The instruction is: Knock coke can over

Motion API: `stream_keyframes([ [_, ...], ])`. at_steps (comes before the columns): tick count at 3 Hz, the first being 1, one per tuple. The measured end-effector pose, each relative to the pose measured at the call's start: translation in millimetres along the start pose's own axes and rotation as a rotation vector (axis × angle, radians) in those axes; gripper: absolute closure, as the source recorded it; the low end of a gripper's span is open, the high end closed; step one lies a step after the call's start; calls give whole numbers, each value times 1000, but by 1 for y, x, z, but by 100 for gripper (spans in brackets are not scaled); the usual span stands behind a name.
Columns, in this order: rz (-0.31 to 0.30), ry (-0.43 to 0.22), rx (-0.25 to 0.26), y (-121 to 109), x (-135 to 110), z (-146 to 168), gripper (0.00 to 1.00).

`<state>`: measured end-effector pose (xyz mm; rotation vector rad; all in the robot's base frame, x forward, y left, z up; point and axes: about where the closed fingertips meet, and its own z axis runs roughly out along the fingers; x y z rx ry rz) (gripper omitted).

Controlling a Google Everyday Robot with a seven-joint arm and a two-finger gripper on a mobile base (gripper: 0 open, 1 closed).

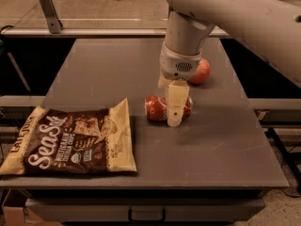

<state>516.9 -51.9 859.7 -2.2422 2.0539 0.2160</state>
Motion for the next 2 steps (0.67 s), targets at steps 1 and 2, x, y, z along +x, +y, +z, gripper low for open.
stream_keyframes([
  [1, 21, -54, 23, -4, 6, -18, 0],
  [2, 93, -179, 66, -10, 33, -47, 0],
])
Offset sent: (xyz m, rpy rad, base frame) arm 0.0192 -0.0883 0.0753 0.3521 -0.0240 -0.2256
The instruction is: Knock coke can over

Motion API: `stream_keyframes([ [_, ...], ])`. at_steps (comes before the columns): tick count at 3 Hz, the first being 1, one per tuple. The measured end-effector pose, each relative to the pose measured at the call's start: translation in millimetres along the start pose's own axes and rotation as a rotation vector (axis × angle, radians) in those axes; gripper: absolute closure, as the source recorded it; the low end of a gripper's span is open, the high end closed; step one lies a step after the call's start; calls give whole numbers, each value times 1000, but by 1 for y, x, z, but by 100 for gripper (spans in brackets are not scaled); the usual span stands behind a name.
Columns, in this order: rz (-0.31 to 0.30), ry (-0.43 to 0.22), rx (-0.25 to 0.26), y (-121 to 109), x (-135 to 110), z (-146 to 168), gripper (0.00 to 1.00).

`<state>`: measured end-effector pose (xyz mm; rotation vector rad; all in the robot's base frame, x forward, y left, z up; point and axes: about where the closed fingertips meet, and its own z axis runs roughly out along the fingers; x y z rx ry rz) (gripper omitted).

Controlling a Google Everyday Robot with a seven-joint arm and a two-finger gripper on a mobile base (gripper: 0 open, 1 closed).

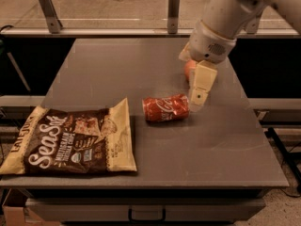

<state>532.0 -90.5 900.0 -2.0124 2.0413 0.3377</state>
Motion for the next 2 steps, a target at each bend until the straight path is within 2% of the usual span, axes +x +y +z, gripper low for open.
stream_keyframes([
  [1, 79, -175, 84, -16, 38, -47, 0],
  [2, 122, -374, 235, -20, 68, -125, 0],
])
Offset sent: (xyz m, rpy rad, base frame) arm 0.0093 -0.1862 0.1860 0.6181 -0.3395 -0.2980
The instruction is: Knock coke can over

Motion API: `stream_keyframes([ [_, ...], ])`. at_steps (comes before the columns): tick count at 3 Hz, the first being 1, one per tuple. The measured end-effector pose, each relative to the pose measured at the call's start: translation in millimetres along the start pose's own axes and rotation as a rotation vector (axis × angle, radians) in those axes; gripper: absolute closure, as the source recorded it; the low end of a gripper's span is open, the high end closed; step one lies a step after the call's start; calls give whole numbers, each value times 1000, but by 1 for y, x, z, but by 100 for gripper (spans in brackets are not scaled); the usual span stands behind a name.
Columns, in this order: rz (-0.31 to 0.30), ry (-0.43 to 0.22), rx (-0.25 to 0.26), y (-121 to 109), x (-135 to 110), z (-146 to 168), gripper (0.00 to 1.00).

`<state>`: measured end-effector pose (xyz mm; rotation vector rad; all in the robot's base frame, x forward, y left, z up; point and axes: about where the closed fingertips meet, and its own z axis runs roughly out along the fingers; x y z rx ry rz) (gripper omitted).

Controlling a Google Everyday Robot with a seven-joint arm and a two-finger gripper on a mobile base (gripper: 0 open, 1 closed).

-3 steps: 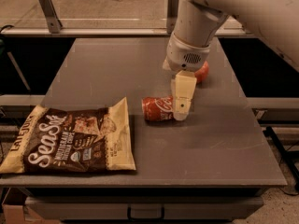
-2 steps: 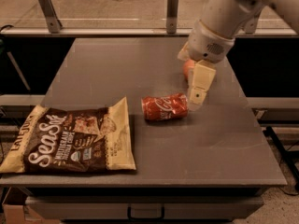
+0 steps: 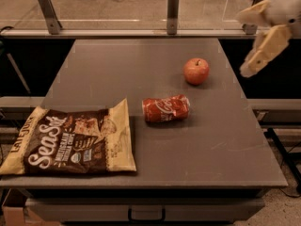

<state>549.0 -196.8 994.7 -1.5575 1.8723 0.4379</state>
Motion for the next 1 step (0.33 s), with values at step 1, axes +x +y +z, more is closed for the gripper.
stream_keyframes([
  [1, -22, -65, 29, -2, -23, -19, 0],
])
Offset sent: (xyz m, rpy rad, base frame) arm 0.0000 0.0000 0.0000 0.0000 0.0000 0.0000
